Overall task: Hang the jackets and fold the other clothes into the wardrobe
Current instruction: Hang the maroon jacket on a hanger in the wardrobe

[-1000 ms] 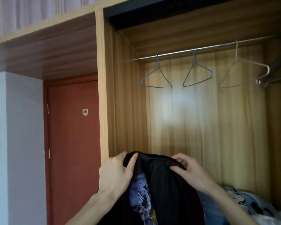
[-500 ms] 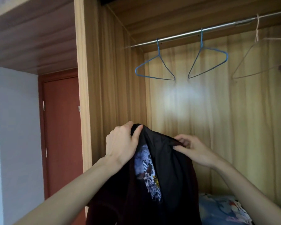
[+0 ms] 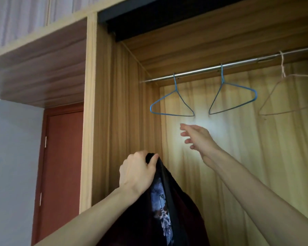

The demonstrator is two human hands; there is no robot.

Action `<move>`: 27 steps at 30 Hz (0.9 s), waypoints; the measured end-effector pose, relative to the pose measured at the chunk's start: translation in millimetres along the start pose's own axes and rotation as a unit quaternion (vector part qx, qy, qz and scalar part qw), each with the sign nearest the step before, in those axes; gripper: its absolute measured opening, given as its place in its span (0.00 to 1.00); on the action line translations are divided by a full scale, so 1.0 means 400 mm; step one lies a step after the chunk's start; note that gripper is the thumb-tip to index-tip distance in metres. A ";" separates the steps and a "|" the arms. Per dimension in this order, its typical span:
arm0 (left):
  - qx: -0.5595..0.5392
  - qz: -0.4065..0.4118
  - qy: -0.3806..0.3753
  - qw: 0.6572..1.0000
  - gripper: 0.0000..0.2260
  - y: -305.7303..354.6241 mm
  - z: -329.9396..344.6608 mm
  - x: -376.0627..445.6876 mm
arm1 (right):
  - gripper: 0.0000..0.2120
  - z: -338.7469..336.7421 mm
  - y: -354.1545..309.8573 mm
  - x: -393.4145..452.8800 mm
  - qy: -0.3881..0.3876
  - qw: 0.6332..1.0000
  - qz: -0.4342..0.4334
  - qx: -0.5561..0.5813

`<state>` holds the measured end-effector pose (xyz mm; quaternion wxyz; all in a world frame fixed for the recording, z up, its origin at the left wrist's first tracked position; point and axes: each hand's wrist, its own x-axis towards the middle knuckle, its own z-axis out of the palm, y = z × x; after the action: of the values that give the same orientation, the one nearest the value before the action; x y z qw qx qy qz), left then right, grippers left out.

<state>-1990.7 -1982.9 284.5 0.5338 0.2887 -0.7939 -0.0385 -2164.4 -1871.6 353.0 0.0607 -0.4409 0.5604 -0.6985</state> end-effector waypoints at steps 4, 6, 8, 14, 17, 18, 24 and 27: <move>-0.014 -0.021 -0.008 1.000 0.18 0.007 -0.001 0.012 | 0.09 0.111 -0.167 0.131 0.055 0.992 0.012 0.112; -0.013 -0.025 -0.007 1.000 0.18 0.009 -0.001 0.007 | 0.11 0.156 -0.224 0.184 0.066 0.992 0.023 0.102; -0.009 -0.025 -0.008 1.000 0.18 0.007 0.001 -0.003 | 0.14 0.191 -0.264 0.223 0.046 0.995 0.049 0.070; -0.024 -0.049 -0.030 0.998 0.18 -0.028 0.004 -0.036 | 0.06 0.259 -0.277 0.304 -0.066 0.982 0.132 0.114; -0.027 -0.057 -0.035 0.997 0.17 -0.054 -0.001 -0.044 | 0.14 0.270 -0.275 0.340 -0.010 0.990 0.082 0.114; -0.029 -0.061 -0.033 0.997 0.17 -0.059 -0.005 -0.045 | 0.13 0.268 -0.271 0.351 0.013 0.994 0.054 0.092; -0.020 -0.074 -0.028 0.997 0.20 -0.073 0.001 -0.052 | 0.10 0.215 -0.211 0.384 0.036 0.997 -0.069 -0.002; -0.017 -0.079 -0.024 0.996 0.20 -0.079 0.014 -0.058 | 0.07 0.190 -0.141 0.356 0.069 0.990 -0.122 0.017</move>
<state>-1976.2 -1999.0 251.5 0.5149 0.3406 -0.7803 -0.1004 -2175.3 -1989.1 476.9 -0.0565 -0.4554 0.4933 -0.7390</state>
